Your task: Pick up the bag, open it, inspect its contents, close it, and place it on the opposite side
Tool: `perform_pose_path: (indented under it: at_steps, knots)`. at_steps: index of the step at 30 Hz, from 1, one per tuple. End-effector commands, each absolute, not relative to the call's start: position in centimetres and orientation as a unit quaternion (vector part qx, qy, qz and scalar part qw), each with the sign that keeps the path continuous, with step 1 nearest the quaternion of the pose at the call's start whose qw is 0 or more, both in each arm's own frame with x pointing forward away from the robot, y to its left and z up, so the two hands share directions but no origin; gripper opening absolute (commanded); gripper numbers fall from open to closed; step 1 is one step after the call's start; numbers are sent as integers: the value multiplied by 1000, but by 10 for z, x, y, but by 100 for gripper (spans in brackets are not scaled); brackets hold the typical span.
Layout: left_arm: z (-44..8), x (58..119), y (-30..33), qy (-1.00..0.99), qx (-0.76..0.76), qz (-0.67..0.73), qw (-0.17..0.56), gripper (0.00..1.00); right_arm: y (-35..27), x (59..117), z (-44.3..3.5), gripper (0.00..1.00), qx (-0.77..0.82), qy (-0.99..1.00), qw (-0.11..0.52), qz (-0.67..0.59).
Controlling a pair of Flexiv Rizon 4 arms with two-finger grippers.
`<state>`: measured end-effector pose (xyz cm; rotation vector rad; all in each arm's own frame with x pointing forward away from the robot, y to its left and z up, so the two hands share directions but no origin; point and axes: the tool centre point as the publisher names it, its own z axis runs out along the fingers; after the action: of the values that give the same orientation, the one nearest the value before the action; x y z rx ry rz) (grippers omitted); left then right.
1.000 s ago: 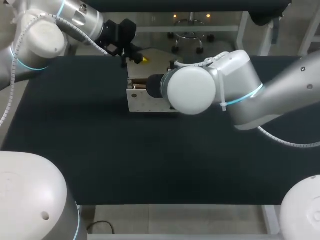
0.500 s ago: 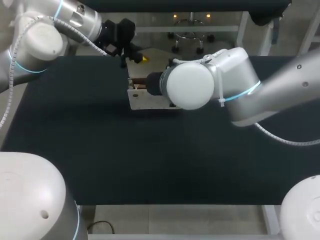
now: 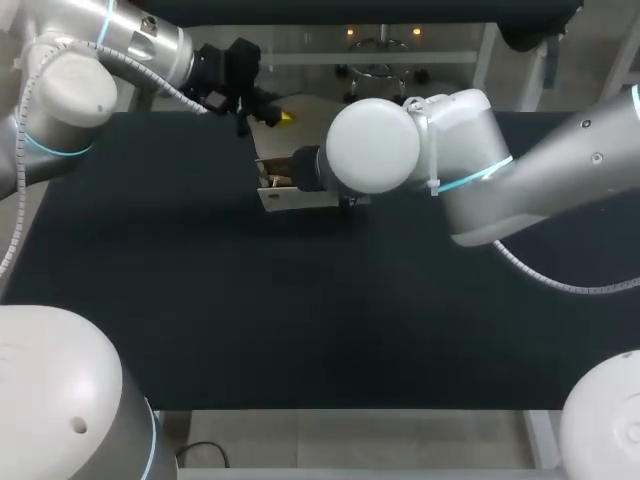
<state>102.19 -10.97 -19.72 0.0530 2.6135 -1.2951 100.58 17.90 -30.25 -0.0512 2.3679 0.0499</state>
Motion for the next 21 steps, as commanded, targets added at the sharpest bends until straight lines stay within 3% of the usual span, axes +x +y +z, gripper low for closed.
perform_pose_path:
  at_steps: [1, 7, 9, 14, 16, 18, 19, 20, 21]
  knots:
    - [-194, 1022, -107, 888, 24, -446, 113, 0, 179, 1009, -307, 0, -20, 930, 367, 13]
    - [-192, 1021, -108, 886, 33, -449, 110, 0, 178, 1011, -312, 1, -23, 934, 355, 5]
    - [-192, 1021, -108, 886, 36, -450, 106, 0, 178, 1011, -312, 7, -23, 934, 356, 5]
    - [-193, 1020, -110, 887, 42, -449, 98, 0, 177, 1011, -312, 38, -21, 931, 363, 7]
    - [-193, 1020, -110, 886, 44, -451, 93, 0, 177, 1011, -312, 58, -20, 930, 366, 7]
    - [-193, 1021, -110, 887, 44, -451, 93, 0, 176, 1011, -313, 85, -19, 930, 367, 7]
    - [-193, 1021, -111, 887, 45, -452, 88, 0, 176, 1011, -313, 93, -18, 930, 368, 6]
    - [-193, 1021, -111, 886, 46, -453, 82, 0, 176, 1011, -314, 100, -17, 930, 368, 7]
    - [-194, 1021, -112, 887, 47, -453, 79, 0, 176, 1011, -314, 100, -17, 930, 368, 7]
